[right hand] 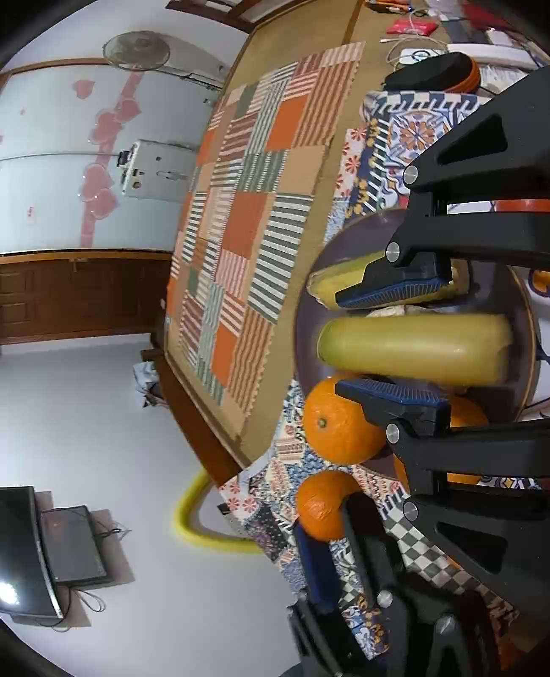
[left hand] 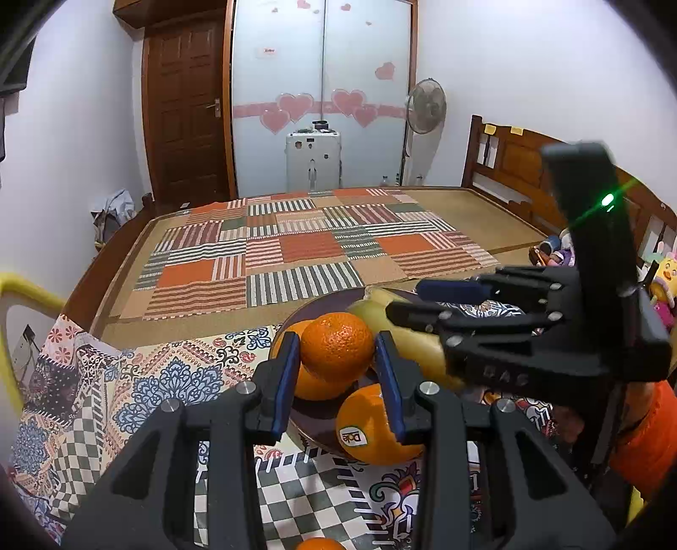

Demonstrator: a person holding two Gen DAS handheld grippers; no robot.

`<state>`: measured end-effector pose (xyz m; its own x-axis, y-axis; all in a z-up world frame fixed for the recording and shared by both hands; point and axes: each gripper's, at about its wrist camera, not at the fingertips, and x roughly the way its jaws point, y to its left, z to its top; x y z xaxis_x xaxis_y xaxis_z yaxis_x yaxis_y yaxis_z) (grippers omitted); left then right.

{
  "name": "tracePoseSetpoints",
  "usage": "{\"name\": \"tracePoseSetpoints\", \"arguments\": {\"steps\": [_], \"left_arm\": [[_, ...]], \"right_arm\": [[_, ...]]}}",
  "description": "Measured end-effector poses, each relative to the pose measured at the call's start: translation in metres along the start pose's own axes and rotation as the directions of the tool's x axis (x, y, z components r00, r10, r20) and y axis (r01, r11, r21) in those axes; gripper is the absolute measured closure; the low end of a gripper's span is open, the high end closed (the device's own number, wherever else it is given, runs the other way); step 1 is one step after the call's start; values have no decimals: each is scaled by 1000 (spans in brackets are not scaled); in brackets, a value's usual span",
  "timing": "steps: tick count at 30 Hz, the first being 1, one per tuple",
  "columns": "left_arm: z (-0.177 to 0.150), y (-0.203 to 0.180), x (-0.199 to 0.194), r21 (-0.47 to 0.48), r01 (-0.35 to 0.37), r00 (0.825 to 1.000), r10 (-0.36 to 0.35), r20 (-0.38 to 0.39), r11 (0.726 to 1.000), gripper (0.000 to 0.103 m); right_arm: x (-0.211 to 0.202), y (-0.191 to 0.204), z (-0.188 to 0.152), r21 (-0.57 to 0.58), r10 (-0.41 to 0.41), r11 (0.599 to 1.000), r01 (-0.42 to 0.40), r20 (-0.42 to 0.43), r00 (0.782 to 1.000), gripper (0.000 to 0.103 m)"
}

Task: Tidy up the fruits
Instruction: 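Lower the stalk onto the purple plate with the right gripper while the left gripper carries the tangerine over it, then release the tangerine onto the plate with the left gripper while the right gripper moves to the red tomato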

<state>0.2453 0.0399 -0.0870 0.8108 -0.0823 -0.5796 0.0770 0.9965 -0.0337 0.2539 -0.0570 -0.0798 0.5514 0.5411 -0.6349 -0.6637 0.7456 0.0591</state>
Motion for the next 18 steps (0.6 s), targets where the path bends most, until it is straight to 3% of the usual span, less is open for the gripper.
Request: {"name": "tracePoseSetpoints", "arguments": {"steps": [9, 18], "left_arm": [[2, -12, 11, 1, 28, 999, -28, -26, 1000, 67], [1, -20, 37, 21, 0, 997, 2, -73, 1000, 67]], "right_arm": [[-42, -11, -10, -21, -56, 998, 58, 62, 996, 67], [-57, -25, -29, -11, -111, 994, 112, 92, 990, 62]]}}
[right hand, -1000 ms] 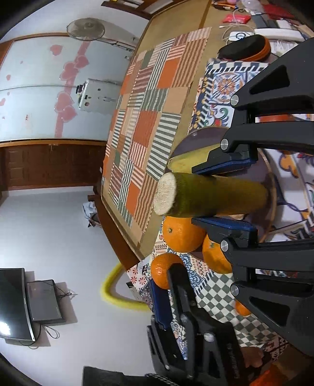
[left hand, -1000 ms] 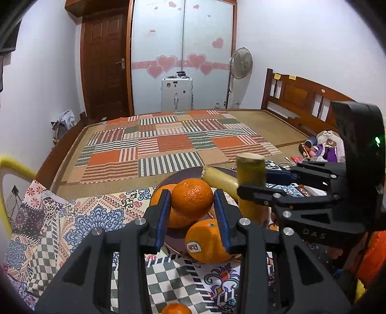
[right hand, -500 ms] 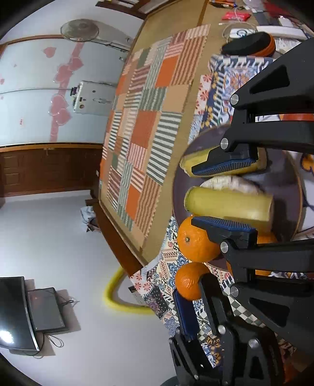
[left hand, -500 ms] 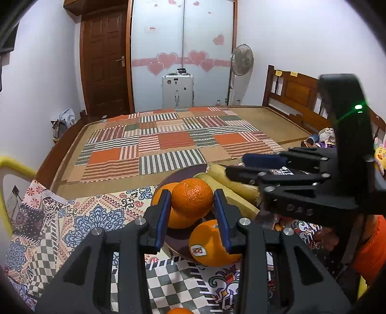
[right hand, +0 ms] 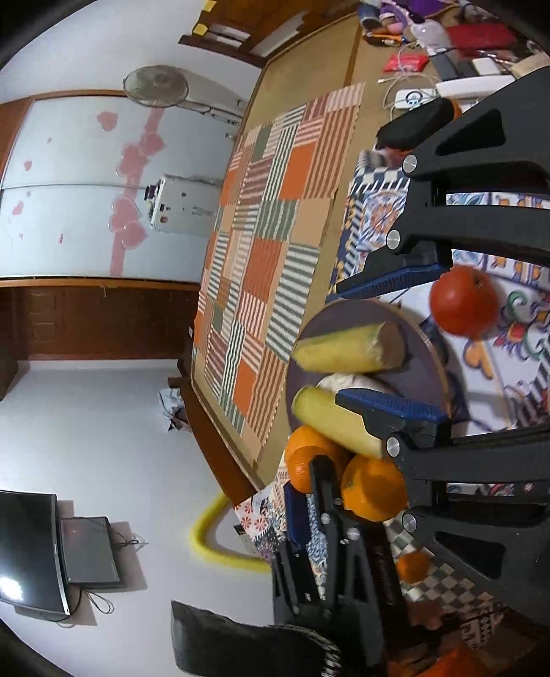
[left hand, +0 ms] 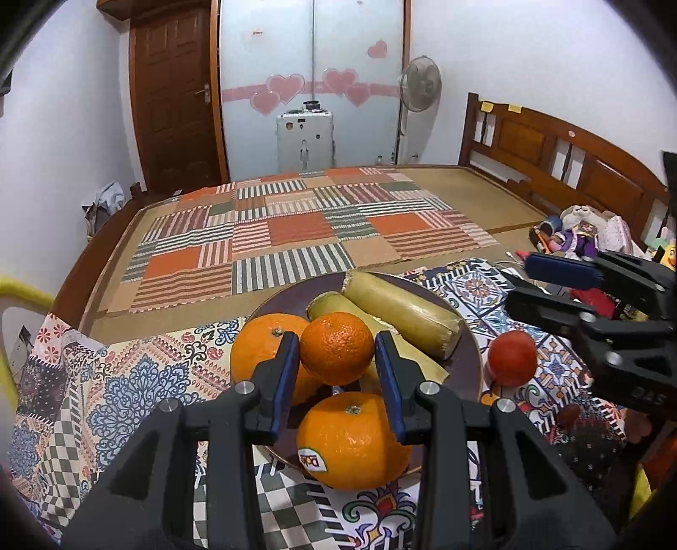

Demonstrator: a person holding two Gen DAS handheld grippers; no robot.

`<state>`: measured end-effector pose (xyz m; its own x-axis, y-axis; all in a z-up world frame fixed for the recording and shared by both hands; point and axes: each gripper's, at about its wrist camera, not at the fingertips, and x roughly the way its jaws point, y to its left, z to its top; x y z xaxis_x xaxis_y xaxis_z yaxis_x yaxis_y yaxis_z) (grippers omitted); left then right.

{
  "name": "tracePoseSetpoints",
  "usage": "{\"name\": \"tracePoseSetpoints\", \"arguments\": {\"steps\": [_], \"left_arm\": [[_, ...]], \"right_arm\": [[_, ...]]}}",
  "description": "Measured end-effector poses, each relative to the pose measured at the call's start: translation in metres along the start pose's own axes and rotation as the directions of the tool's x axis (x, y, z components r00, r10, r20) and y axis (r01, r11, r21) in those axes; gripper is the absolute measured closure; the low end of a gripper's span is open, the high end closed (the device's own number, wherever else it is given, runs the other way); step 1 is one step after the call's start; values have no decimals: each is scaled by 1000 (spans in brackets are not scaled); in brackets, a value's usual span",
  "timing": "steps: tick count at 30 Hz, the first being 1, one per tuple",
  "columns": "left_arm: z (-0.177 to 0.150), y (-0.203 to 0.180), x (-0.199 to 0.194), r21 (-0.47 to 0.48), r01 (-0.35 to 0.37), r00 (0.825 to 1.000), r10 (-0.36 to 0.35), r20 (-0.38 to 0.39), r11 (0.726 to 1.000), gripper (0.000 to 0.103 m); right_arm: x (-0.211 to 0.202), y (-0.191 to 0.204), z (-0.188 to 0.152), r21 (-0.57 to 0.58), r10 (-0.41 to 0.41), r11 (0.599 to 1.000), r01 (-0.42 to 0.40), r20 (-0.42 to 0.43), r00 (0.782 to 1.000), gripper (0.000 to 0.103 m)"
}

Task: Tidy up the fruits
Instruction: 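Release the tangerine onto the plate with the left gripper while the right gripper moves to the red tomato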

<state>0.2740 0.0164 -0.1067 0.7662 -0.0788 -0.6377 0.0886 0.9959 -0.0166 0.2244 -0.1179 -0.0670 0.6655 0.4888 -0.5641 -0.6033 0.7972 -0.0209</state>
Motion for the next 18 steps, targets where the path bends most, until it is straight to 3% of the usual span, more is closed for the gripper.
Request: {"name": "tracePoseSetpoints", "arguments": {"steps": [4, 6, 8, 11, 15, 18], "left_arm": [[0, -1, 7, 0, -3, 1000, 3, -24, 1000, 65], [-1, -3, 6, 4, -7, 1000, 7, -23, 1000, 52], [-2, -4, 1, 10, -22, 1000, 22, -1, 1000, 48], [-2, -6, -8, 22, -24, 1000, 23, 14, 999, 47], [-7, -2, -24, 19, -32, 999, 31, 38, 999, 44], [-14, 5, -36, 6, -37, 998, 36, 48, 999, 41]], "right_arm": [[-1, -6, -6, 1, -12, 1000, 12, 3, 1000, 59], [-1, -10, -9, 8, -15, 1000, 15, 1, 1000, 55], [-3, -13, -13, 12, -25, 1000, 25, 0, 1000, 54], [-5, -18, -18, 17, -35, 999, 35, -11, 999, 54], [-9, -22, -26, 18, -54, 998, 55, -20, 998, 41], [-12, -25, -32, 15, -66, 998, 66, -34, 997, 41]]}}
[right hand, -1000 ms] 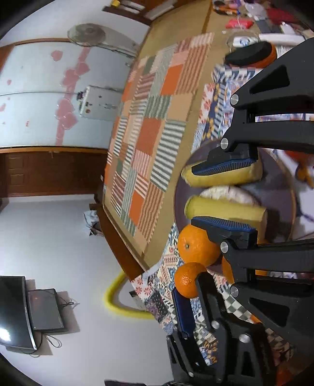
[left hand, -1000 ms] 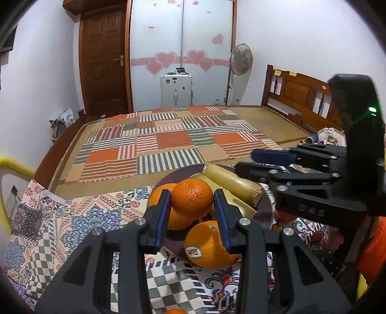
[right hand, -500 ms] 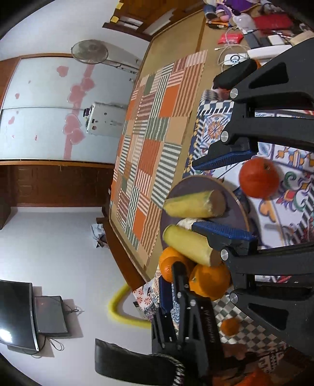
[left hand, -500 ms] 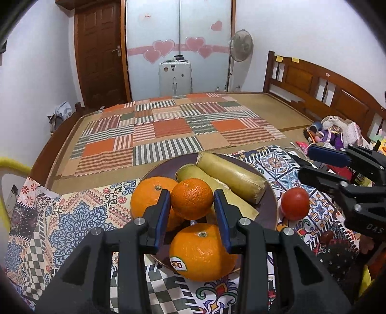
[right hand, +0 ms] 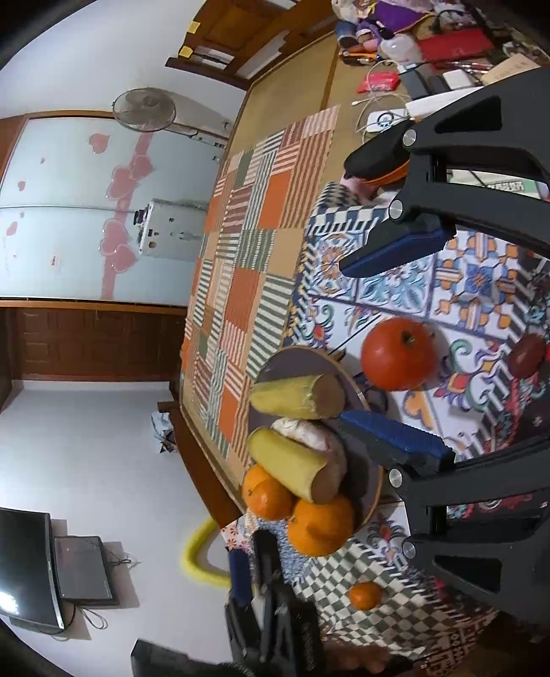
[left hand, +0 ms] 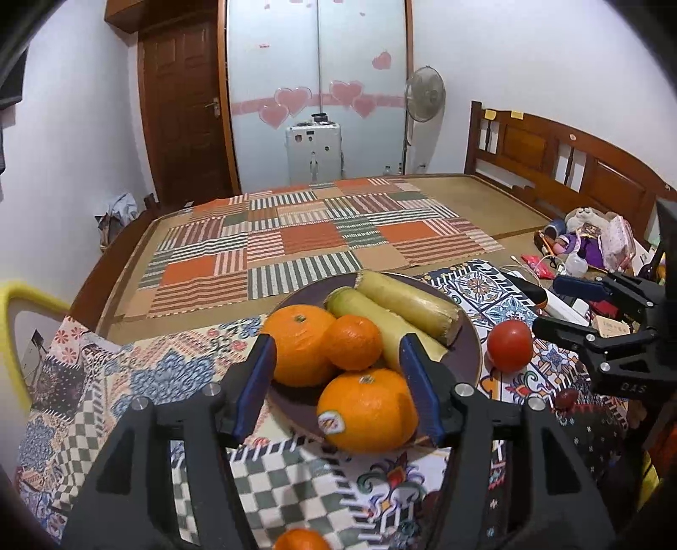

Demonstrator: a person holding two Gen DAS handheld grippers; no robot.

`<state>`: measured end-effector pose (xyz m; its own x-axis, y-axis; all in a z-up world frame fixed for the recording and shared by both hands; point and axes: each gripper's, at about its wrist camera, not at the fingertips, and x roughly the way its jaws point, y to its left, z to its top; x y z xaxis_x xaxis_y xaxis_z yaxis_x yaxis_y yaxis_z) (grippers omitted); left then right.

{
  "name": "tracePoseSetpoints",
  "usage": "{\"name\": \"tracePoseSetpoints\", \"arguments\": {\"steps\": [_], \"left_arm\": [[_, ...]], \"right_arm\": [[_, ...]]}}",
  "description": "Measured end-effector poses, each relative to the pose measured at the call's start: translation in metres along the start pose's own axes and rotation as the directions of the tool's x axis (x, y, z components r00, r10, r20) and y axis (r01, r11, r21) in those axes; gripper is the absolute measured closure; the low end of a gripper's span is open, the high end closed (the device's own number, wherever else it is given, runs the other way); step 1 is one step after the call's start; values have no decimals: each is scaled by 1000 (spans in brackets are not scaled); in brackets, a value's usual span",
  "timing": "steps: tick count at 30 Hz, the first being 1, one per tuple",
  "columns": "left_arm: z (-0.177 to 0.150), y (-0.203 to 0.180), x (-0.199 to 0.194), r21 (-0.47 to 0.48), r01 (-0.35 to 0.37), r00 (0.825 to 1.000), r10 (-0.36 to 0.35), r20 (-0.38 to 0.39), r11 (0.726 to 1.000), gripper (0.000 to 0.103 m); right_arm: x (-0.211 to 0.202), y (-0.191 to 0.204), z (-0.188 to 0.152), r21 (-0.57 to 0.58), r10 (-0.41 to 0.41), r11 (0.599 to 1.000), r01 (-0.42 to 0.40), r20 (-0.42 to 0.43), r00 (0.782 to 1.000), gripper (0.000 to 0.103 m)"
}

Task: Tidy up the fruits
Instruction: 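Release the tangerine onto the plate with the left gripper while the right gripper moves to the red tomato, then grasp the red tomato with the right gripper while the left gripper grasps another small tangerine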

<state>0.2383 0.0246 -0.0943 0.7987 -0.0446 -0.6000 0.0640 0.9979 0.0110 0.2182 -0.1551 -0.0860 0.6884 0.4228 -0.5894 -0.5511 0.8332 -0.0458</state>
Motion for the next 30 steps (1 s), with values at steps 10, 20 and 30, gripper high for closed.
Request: {"name": "tracePoseSetpoints", "arguments": {"steps": [10, 20, 30], "left_arm": [[-28, 24, -11, -12, -28, 999, 28, -39, 1000, 36], [-55, 37, 4, -49, -9, 994, 4, -111, 999, 34], [-65, 31, 6, -52, 15, 990, -22, -138, 999, 34]], "right_arm": [[20, 1, -20, -9, 10, 1000, -10, -98, 995, 41], [35, 1, -15, 18, 49, 999, -46, -162, 986, 41], [46, 1, -14, 44, 79, 996, -72, -211, 974, 59]]}}
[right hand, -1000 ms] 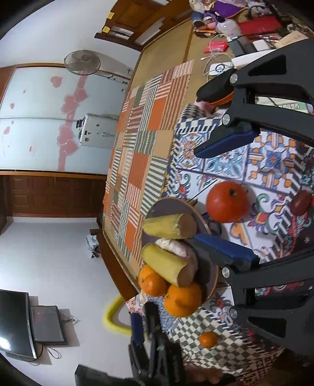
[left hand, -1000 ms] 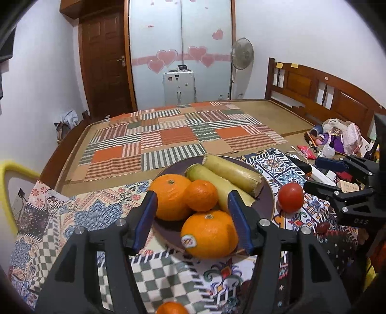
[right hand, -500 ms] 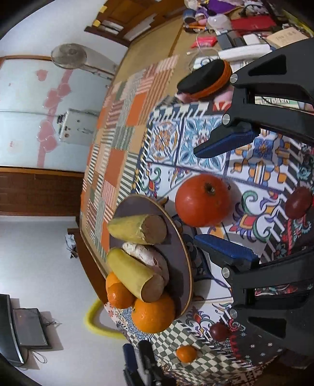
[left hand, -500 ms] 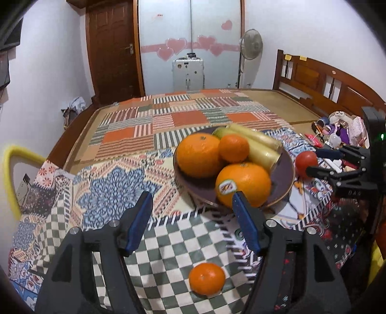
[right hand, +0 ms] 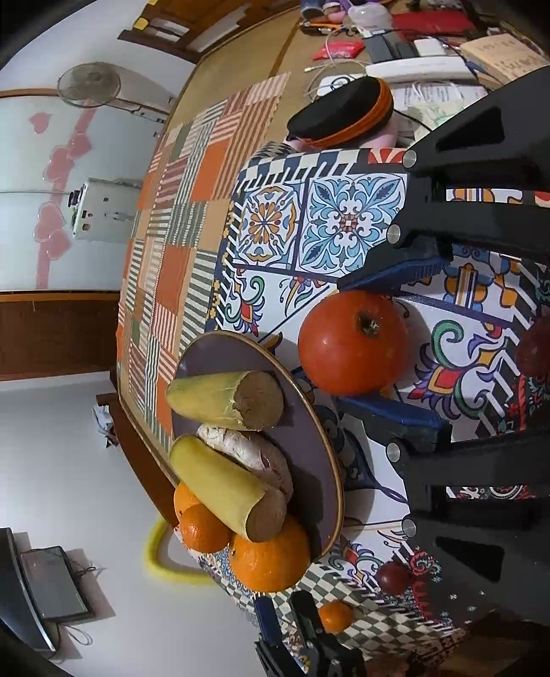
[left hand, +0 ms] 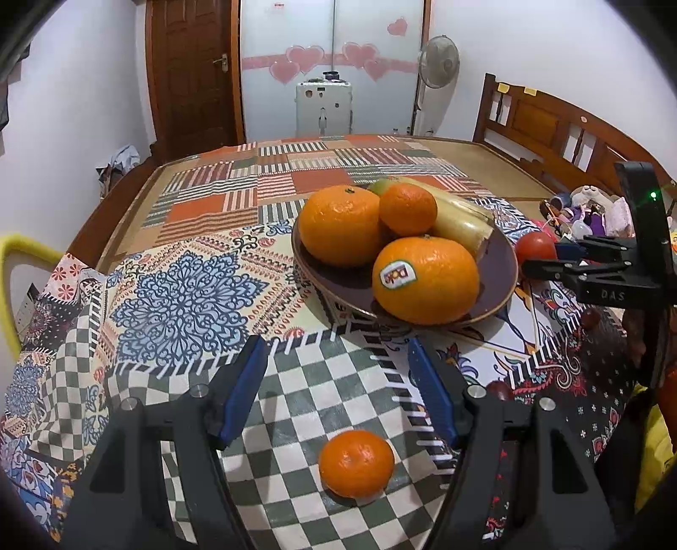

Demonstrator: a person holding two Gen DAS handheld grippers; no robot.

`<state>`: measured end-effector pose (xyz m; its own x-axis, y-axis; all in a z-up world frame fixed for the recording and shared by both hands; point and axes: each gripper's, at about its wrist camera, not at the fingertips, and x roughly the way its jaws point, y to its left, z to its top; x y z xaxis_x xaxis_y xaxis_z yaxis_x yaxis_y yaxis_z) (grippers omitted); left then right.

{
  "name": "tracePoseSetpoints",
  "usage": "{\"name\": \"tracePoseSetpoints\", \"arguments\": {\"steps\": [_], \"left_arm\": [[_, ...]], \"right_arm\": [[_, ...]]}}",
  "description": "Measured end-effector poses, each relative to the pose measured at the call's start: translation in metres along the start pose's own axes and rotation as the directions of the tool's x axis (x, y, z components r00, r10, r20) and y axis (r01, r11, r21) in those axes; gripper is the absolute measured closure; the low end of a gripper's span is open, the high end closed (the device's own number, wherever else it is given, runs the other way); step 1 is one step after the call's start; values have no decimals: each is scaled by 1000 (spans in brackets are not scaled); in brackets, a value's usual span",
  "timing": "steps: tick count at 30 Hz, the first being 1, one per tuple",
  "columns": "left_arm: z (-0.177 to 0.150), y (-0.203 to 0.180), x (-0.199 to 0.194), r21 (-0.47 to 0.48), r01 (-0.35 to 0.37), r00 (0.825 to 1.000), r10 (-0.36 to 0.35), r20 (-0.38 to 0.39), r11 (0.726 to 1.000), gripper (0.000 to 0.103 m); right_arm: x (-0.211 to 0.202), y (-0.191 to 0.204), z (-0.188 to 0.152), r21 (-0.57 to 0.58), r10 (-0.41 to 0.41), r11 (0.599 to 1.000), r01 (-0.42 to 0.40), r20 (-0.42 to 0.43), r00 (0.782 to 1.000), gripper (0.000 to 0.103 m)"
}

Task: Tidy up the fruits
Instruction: 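Grasp the red tomato with the right gripper while the left gripper grasps another small tangerine, then place the tomato on the plate with the right gripper while the left gripper places the tangerine there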

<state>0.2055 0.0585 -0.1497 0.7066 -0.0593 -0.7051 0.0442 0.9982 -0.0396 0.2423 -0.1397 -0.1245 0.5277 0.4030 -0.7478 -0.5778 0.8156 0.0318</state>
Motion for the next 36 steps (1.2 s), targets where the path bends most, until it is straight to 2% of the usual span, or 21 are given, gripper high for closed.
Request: {"name": "tracePoseSetpoints", "arguments": {"steps": [7, 16, 18, 20, 21, 23, 30, 36], "left_arm": [[-9, -3, -8, 8, -1, 1000, 1, -22, 1000, 34], [-32, -3, -8, -6, -4, 997, 4, -83, 1000, 35], [-35, -3, -8, -8, -4, 996, 3, -88, 1000, 46], [-37, -3, -8, -8, -9, 996, 8, -87, 1000, 53], [-37, -3, -9, -10, -4, 996, 3, -86, 1000, 62], [-38, -4, -11, -13, 19, 996, -20, -83, 1000, 69], [-34, -9, -23, 0, 17, 998, -17, -61, 1000, 69], [-17, -10, -34, 4, 11, 1000, -11, -9, 1000, 69]], "right_arm": [[-13, 3, -10, 15, -7, 1000, 7, 33, 999, 60], [-50, 11, -18, -2, -2, 1000, 2, 97, 995, 60], [-54, 11, -20, -8, 2, 1000, -1, 102, 995, 60], [-56, 13, -21, -16, -4, 1000, 6, 107, 994, 60], [-56, 13, -22, -17, -4, 1000, 6, 108, 994, 60], [-56, 11, -22, -14, 0, 1000, 1, 108, 994, 60], [-57, 12, -21, -6, 1, 1000, -1, 117, 993, 60], [-58, 13, -13, -8, 4, 1000, -3, 137, 991, 60]]}}
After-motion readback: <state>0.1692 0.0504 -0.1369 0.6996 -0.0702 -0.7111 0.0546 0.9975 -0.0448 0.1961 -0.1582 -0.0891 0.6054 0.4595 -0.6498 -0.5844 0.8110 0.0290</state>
